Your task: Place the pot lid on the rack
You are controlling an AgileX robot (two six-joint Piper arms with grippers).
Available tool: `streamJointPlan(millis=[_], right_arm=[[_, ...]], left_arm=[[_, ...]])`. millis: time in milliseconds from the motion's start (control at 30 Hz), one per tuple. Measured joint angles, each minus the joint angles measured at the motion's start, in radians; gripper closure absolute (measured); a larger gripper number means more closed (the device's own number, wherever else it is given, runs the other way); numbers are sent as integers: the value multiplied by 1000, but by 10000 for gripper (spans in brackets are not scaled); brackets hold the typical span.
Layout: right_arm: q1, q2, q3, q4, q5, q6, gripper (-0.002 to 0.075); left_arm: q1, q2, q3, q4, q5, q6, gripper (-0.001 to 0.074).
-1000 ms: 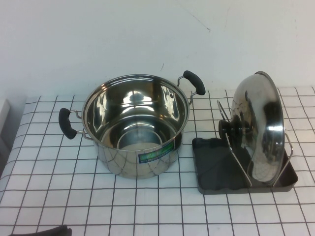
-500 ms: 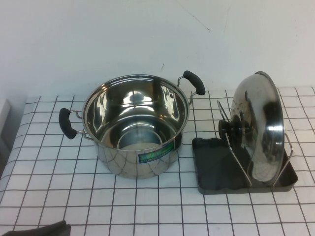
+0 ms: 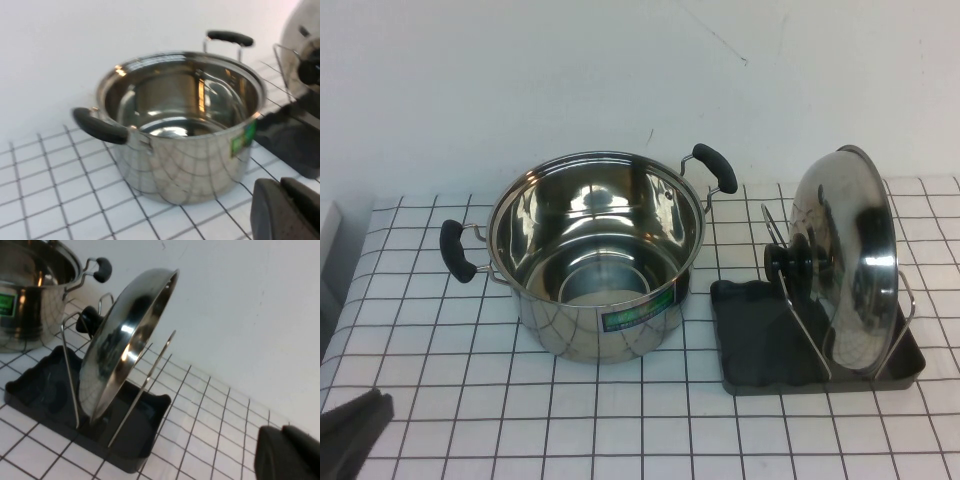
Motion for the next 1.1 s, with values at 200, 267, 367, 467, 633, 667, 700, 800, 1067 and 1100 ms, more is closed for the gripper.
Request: streamJointPlan(millis=[200, 267, 367, 467, 633, 667, 700, 800, 1067, 1100], right_arm=[[0, 0, 26, 20, 4, 0, 727], [0, 0, 28, 29, 10, 0, 727], [0, 0, 28, 38, 23, 0, 727], [0, 0, 28, 39, 64, 0, 727], [0, 0, 28, 40, 138, 0, 727], [0, 0, 28, 42, 147, 0, 727], [0, 0, 28, 42, 154, 0, 727], [0, 0, 28, 42, 160, 0, 727], [0, 0, 28, 42, 163, 0, 727], [0, 0, 28, 42, 163, 0, 727]], left_arm=[[81, -83, 0, 8, 0, -25, 736], [110, -117, 9, 8, -15, -36, 736], [151, -159, 24, 8, -40, -44, 736], [190, -187, 28, 8, -58, -47, 736], [207, -187, 30, 6, -53, -50, 736], [207, -187, 30, 6, -53, -50, 736], [207, -187, 30, 4, -53, -50, 736], [207, -187, 30, 4, -53, -50, 736], [207, -187, 30, 2, -53, -50, 736], [207, -187, 30, 2, -53, -50, 736]])
